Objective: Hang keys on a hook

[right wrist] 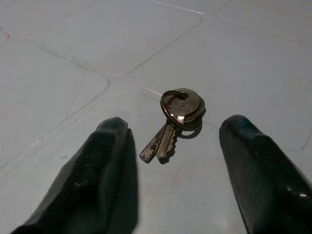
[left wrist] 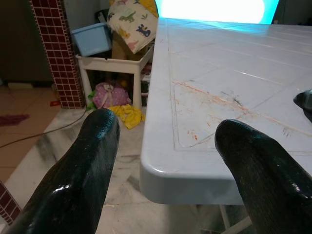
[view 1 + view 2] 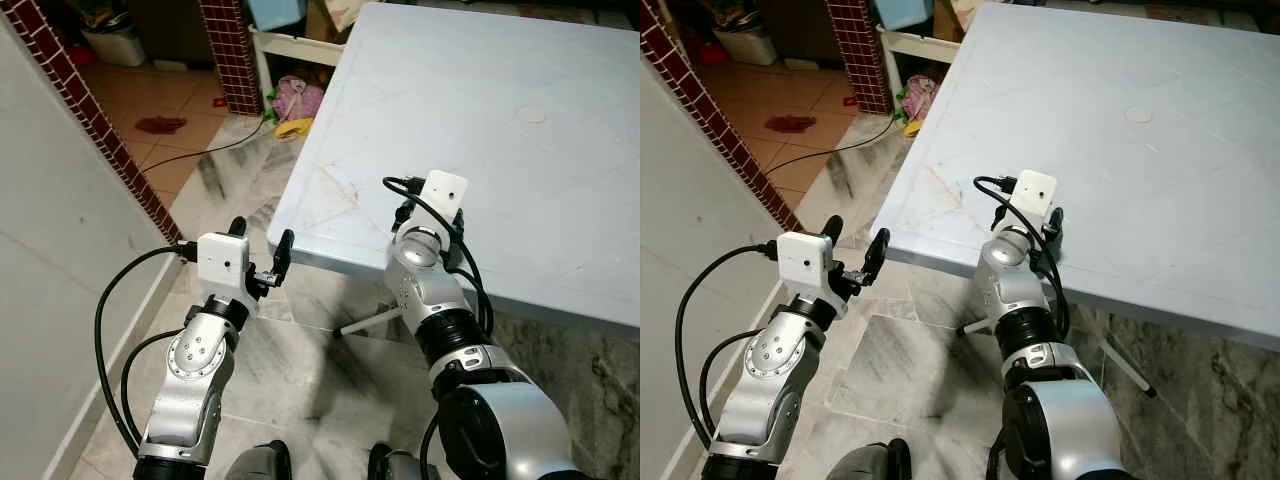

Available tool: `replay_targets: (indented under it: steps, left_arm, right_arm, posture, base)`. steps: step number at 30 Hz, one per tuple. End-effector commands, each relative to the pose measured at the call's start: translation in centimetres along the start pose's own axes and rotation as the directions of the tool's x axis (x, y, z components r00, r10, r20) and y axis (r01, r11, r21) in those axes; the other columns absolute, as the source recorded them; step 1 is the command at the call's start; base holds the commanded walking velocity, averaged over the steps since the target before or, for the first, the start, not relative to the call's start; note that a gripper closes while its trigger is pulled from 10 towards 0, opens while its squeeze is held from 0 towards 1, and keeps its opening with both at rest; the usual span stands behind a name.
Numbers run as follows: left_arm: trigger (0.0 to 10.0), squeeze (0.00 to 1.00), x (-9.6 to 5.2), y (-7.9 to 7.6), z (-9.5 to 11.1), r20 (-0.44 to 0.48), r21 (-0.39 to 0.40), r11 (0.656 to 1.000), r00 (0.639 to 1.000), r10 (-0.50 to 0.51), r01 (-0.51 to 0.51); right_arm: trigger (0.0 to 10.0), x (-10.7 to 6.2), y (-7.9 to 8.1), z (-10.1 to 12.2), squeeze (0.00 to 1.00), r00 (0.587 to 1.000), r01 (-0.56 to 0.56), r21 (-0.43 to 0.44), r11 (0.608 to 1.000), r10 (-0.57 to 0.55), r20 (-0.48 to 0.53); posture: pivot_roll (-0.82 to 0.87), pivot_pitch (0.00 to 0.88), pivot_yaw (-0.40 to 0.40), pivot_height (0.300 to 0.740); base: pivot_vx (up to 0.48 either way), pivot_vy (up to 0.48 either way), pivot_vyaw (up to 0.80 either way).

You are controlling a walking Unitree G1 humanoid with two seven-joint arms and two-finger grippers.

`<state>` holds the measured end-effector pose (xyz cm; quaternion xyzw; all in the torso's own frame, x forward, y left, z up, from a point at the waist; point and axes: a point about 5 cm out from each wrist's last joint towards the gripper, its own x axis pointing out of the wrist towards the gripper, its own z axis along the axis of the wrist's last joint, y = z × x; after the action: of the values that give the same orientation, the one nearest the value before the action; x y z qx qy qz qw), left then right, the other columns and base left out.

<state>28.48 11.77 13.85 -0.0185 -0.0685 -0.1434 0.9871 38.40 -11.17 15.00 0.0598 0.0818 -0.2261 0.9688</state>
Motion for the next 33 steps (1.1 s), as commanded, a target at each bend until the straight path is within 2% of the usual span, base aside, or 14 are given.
replay_targets:
  steps: [1,10,17,33]
  left_arm:
    - [10.0,0.00,-0.3,0.0,-0.3,-0.021,-0.003,1.000,1.000,-0.008,0.008]
    - [10.0,0.00,-0.3,-0.2,-0.4,-0.025,-0.009,1.000,0.999,-0.022,0.021]
    - [10.0,0.00,-0.4,-0.1,-0.4,-0.027,-0.007,1.000,0.999,-0.025,0.025]
    - [10.0,0.00,-0.2,-0.1,-0.3,-0.027,-0.005,1.000,0.999,-0.029,0.029]
  right_arm:
    - [0.0,0.1,-1.9,-3.4,0.00,0.984,0.086,-0.030,0.996,-0.090,-0.156]
    - [0.0,0.4,-3.0,-4.0,0.00,0.973,0.119,-0.007,0.993,-0.118,-0.197]
    - [0.0,0.7,-3.8,-4.1,0.00,0.974,0.130,-0.012,0.991,-0.130,-0.187]
    - [0.0,0.8,-4.6,-4.5,0.00,0.973,0.136,-0.036,0.990,-0.140,-0.184]
  posture:
    - [0.07,0.210,0.060,0.740]
    - [0.08,0.209,0.061,0.740]
    - [0.08,0.210,0.065,0.740]
    - [0.08,0.200,0.064,0.740]
  base:
    - [0.000,0.000,0.00]
    - [0.000,0.000,0.00]
    - [0.000,0.000,0.00]
    - [0.000,0.000,0.00]
